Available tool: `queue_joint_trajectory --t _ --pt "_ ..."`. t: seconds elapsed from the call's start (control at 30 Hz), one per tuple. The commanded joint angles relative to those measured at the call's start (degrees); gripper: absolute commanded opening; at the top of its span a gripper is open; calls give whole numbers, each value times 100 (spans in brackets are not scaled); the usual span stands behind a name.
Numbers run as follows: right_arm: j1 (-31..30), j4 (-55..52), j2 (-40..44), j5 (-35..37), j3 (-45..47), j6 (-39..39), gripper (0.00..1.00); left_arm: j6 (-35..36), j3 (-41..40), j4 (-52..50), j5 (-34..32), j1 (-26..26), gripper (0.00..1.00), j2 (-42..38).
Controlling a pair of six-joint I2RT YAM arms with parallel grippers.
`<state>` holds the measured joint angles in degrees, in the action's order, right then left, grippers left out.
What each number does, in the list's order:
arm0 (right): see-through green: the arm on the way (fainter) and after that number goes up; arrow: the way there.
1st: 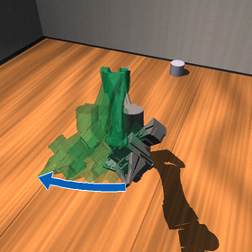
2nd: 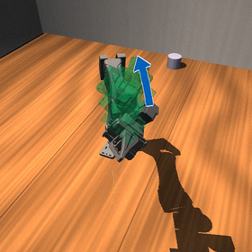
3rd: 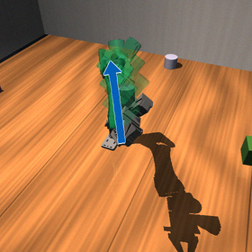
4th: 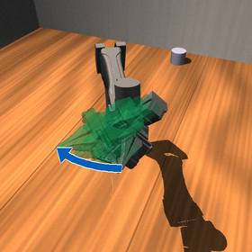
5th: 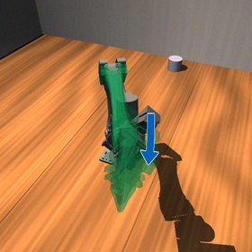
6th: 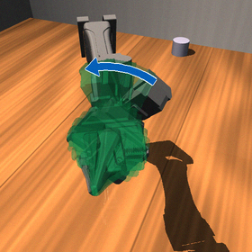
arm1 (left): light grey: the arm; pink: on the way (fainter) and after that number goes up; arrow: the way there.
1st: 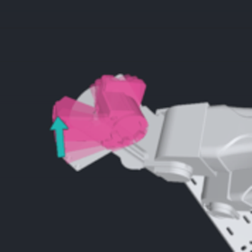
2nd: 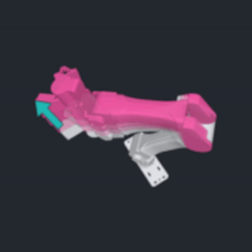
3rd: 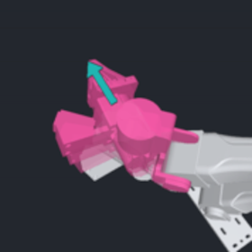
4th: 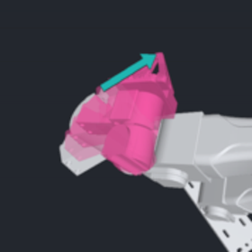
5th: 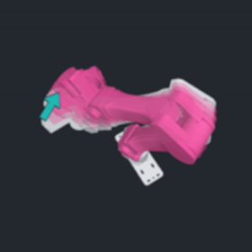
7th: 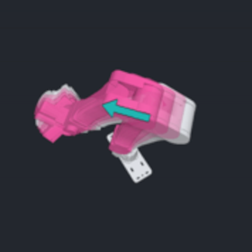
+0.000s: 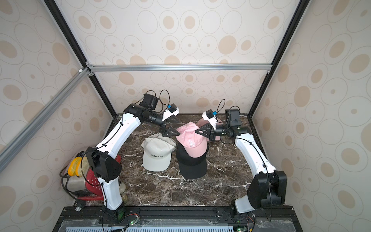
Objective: Stack the baseball caps by color
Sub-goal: Pick up the baseball cap from the center of the board.
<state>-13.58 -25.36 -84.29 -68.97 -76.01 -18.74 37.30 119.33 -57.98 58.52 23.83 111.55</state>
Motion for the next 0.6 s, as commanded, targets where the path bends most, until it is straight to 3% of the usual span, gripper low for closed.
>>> queue_joint_trajectory --t 0.0,0.43,0.57 --pt "-55 -118 100 -164 -82 -182 0 115 237 -261 296 98 99 72" --pt "-74 -362 -19 -211 -168 -378 0 76 732 -377 -7 448 99 557" --pt "-74 -641 -14 -210 -211 -644 0 246 994 -658 207 458 91 682"
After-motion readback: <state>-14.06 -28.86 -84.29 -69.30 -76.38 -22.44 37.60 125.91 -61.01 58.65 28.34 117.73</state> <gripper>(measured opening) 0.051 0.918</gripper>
